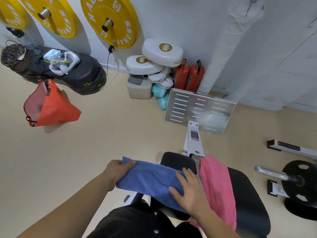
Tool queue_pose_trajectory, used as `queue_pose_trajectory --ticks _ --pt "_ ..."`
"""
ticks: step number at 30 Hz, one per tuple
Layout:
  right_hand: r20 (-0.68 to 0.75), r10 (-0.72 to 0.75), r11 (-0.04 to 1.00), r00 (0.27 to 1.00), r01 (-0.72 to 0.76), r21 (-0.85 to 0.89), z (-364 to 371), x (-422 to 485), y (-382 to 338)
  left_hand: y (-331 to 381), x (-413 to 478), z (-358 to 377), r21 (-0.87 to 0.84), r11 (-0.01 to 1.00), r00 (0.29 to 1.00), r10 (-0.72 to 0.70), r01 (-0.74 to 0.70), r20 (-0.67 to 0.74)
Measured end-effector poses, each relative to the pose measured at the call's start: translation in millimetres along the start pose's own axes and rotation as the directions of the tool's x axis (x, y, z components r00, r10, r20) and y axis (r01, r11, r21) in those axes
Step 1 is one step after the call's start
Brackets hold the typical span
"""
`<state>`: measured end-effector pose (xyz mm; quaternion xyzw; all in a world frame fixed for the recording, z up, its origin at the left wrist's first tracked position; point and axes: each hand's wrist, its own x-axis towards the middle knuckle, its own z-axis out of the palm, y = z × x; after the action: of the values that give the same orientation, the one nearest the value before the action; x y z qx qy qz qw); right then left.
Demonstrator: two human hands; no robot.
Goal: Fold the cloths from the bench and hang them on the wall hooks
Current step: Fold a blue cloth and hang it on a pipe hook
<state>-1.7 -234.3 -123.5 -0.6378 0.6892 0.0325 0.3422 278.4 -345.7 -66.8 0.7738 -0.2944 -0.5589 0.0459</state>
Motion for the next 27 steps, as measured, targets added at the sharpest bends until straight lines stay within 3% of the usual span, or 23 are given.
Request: queue_pose_trajectory --ticks 2,4,7,11,16,18,21,24,27 --pt "-0.112 0.074 0.995 0.991 -0.066 0.077 -1 -1 9 8 0 -3 -0.008 0.998 0.997 -0.064 0.064 0.039" --pt "-0.067 0.134 0.982 0.989 -0.123 0.145 -5 -5 20 18 -8 5 0.059 0.997 0.997 -0.053 0.050 0.051" --pt "0.007 0.105 0.969 0.994 -0.104 0.223 -9 -13 29 35 -31 35 0.115 0.985 0.990 0.117 -0.125 0.072" --pt "-0.056 0.126 0.929 0.991 -0.098 0.358 -12 -21 30 49 -59 72 0.209 0.896 0.917 0.359 -0.391 0.174" --pt "-0.084 0.370 0.749 0.925 -0.243 0.616 -19 -29 35 65 -82 111 0.216 0.844 0.865 0.444 -0.492 0.234" --pt "-0.060 0.375 0.723 0.925 -0.251 0.643 -25 -30 34 75 -87 108 0.198 0.844 0.862 0.456 -0.498 0.222" --pt "-0.044 0.235 0.733 0.971 -0.147 0.665 -62 -27 27 101 -108 94 0.216 0.776 0.794 0.515 -0.592 0.323" --pt "-0.063 -0.021 0.784 0.998 0.056 0.618 -132 -28 4 137 -136 65 0.123 0.708 0.653 0.552 -0.695 0.518" --pt "-0.032 -0.154 0.703 0.988 0.132 0.699 -206 -40 -24 174 -158 43 0.103 0.624 0.541 0.569 -0.774 0.619"
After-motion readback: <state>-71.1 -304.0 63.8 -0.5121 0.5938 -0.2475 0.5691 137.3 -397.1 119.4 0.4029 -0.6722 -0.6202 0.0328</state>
